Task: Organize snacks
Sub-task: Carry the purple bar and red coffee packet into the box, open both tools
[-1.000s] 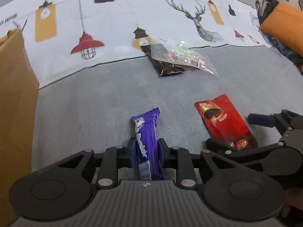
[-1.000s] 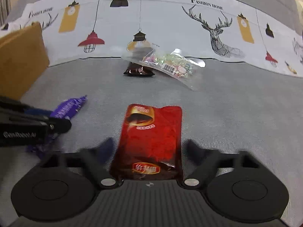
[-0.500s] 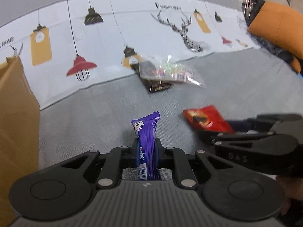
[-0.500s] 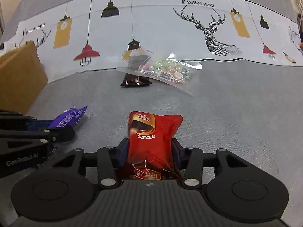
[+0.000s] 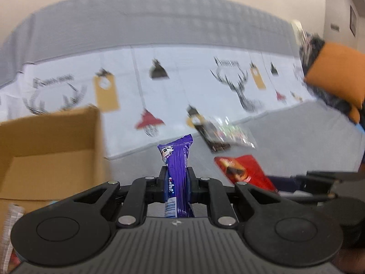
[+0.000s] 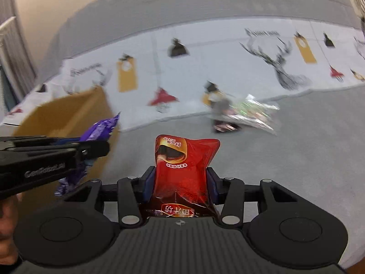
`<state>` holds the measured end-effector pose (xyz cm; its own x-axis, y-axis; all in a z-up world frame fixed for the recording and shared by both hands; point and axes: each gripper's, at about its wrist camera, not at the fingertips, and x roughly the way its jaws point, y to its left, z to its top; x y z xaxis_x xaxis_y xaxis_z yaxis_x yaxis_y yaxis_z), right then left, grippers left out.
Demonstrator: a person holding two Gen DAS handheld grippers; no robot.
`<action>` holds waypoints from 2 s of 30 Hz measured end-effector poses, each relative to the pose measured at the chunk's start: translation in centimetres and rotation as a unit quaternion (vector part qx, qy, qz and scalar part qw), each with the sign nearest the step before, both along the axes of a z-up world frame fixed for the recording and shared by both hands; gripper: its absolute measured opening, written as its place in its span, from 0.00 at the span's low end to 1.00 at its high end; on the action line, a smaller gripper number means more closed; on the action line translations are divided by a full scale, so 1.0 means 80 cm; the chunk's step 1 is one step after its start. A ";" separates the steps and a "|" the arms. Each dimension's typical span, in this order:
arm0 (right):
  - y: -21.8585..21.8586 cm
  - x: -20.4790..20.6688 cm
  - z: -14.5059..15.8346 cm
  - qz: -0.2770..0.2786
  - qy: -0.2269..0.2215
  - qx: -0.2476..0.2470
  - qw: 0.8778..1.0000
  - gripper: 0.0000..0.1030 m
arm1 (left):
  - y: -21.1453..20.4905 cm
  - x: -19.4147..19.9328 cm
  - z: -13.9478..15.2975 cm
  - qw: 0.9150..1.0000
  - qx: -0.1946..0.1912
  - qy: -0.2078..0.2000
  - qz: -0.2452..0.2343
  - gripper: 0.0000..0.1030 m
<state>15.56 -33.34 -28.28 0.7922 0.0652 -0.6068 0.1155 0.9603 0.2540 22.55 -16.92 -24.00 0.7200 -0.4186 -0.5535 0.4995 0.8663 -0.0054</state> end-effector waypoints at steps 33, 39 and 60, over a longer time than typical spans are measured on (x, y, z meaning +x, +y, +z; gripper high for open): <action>0.249 0.058 0.136 0.178 -0.059 -0.056 0.981 0.47 | 0.273 -0.008 0.066 0.984 -0.098 -0.030 0.146 0.15; 0.275 0.082 0.081 0.205 -0.008 -0.057 0.977 0.47 | 0.294 0.022 0.004 0.982 -0.058 0.039 0.173 0.15; 0.270 0.088 0.053 0.219 0.026 -0.050 0.974 0.86 | 0.310 0.032 -0.012 0.973 -0.056 0.094 0.203 0.90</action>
